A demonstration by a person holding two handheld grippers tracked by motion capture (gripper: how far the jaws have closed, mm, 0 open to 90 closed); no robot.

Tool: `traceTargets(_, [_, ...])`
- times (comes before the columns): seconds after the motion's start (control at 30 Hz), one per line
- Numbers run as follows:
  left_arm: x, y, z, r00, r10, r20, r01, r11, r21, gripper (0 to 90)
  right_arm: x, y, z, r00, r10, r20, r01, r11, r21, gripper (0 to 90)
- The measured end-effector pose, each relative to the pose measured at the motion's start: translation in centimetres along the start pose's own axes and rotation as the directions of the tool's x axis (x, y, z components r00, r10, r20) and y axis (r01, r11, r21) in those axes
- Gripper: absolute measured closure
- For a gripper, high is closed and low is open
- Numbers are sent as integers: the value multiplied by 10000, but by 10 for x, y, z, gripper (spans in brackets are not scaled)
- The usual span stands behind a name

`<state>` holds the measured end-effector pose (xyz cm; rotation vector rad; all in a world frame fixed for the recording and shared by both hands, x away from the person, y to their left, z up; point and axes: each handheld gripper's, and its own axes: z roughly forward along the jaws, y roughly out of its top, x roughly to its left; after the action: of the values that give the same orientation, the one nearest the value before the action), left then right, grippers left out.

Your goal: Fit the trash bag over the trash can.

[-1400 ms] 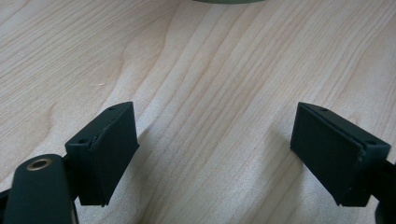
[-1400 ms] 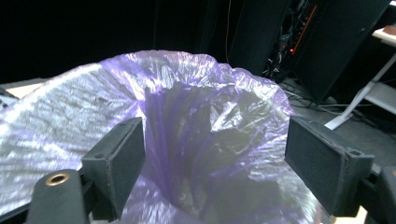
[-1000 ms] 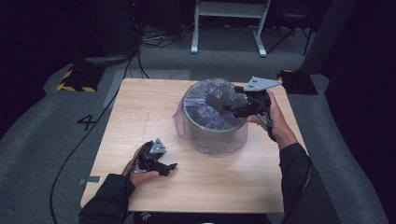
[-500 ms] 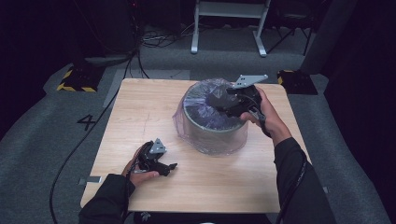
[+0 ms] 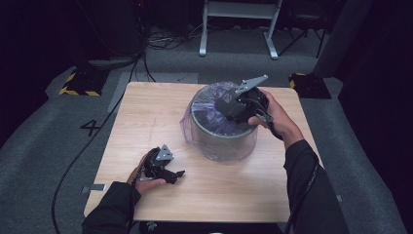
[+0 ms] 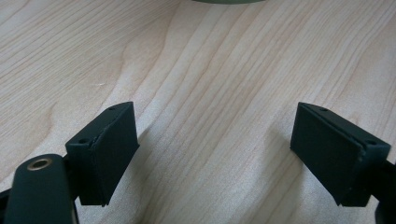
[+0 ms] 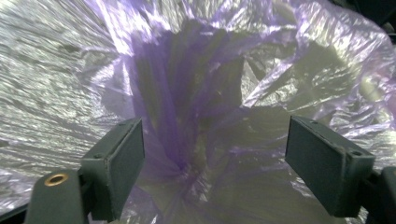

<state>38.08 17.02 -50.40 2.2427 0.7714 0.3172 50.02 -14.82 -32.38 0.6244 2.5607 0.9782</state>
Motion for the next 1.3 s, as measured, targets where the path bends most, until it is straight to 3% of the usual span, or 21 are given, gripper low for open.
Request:
traceTargets(0.1, [0,0,0,10000,0,0,0,10000,-1,145,-2,0,3,9998,144,131,-149,9992,372,206])
traceTargets(0.23, [0,0,0,10000,1,-4,-1,10000,-2,145,-1,-1,8,9999,-152,77,144,9951,983,204])
traceTargets(0.67, [0,0,0,10000,0,-4,0,10000,8,145,4,1,16,9987,-463,-229,496,9833,1749,210])
traceTargets(0.77, [0,0,0,10000,5,-1,-5,10000,12,145,3,1,13,9993,-308,-203,334,9893,1424,202])
traceTargets(0.93, [0,0,0,10000,2,5,-2,10000,13,145,5,3,-1,9999,51,-144,-45,9992,406,181])
traceTargets(1.3, [0,0,0,10000,-1,11,1,10000,9,144,17,11,-20,9997,-63,233,87,9945,-1041,183])
